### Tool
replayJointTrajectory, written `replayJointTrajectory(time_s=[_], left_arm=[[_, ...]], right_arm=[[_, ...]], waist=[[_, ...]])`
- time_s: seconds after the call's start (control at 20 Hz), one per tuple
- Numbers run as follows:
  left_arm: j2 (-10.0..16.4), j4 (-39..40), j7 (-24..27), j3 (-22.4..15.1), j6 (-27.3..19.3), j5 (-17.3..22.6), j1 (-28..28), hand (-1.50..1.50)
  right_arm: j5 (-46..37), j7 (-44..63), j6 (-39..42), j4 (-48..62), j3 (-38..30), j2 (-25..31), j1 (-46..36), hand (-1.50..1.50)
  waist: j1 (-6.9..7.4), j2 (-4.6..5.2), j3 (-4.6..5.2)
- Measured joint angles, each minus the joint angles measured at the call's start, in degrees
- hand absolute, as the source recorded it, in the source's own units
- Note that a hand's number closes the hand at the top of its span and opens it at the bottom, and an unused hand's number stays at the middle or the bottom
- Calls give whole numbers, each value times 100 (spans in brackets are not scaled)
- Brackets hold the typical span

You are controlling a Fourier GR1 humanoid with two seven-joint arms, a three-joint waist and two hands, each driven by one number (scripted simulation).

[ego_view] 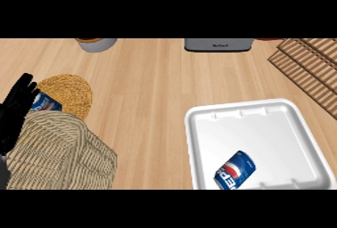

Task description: Pick the croissant from the tray and place it in the tiered shelf

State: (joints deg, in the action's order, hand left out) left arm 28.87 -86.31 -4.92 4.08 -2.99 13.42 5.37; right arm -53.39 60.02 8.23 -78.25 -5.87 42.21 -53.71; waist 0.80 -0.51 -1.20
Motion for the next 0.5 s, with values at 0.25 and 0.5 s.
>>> replayJointTrajectory(time_s=[0.25,0.5], left_arm=[[4,43,13,-35,-42,-43,33,0],[7,61,52,-38,-20,-38,58,0]], right_arm=[[-137,-198,32,547,-140,216,-35,150],[-162,-434,-114,1127,-374,375,-59,150]], waist=[[15,10,-8],[40,22,-7]])
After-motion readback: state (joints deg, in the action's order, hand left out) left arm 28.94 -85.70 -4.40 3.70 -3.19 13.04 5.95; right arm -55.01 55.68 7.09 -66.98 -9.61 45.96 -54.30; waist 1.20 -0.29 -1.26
